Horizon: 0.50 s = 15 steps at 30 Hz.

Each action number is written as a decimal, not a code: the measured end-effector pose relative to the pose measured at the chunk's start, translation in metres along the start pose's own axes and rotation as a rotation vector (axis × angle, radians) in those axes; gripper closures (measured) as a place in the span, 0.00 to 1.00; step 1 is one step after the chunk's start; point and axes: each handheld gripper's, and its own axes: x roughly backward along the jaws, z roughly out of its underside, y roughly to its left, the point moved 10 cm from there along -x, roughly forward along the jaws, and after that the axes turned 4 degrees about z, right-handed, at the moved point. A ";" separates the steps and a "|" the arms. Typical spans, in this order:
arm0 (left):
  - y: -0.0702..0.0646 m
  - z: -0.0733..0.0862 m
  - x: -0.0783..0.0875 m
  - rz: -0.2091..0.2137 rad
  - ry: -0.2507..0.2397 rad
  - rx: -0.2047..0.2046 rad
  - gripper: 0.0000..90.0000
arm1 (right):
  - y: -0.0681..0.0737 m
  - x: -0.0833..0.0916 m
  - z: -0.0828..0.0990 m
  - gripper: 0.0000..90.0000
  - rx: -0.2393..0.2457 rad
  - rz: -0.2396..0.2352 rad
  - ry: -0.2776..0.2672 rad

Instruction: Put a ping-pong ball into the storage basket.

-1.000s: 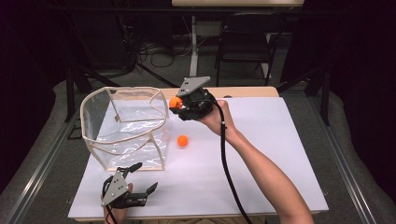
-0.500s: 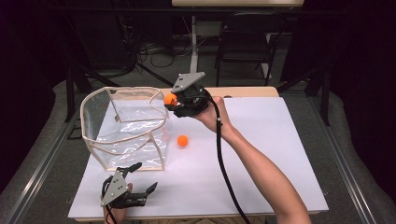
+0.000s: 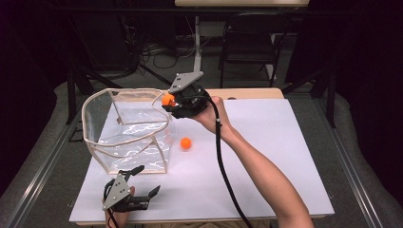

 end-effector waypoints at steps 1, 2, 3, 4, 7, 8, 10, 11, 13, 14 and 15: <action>0.000 0.000 0.000 0.000 0.001 0.000 0.17 | 0.000 -0.001 0.000 0.56 -0.001 -0.001 0.000; 0.000 0.000 0.000 0.001 0.000 0.000 0.17 | 0.001 -0.001 0.000 0.56 -0.003 -0.001 0.000; 0.000 0.000 0.000 0.001 -0.001 -0.001 0.17 | 0.001 -0.002 -0.001 0.57 -0.002 -0.001 -0.001; 0.000 0.000 0.000 0.001 -0.001 0.000 0.17 | 0.001 -0.002 -0.001 0.56 0.000 -0.002 0.001; 0.000 0.000 0.000 0.003 0.000 0.002 0.17 | 0.003 -0.004 -0.002 0.56 0.004 -0.003 0.002; 0.000 0.000 0.000 0.002 0.001 0.001 0.17 | 0.004 -0.004 -0.003 0.57 0.006 -0.003 0.000; 0.000 0.000 0.000 0.003 0.001 0.002 0.17 | 0.005 -0.004 -0.005 0.56 0.007 -0.008 -0.001; -0.001 0.000 0.000 0.003 0.001 0.002 0.17 | 0.005 -0.004 -0.006 0.56 0.007 -0.007 -0.004; -0.001 0.000 0.000 0.004 0.001 0.002 0.17 | 0.007 -0.005 -0.008 0.56 0.011 -0.009 -0.005; -0.001 0.000 0.000 0.004 0.000 0.002 0.17 | 0.008 -0.005 -0.009 0.56 0.012 -0.012 -0.007; -0.001 0.000 0.000 0.002 0.000 0.002 0.17 | 0.009 -0.006 -0.010 0.57 0.012 -0.015 -0.007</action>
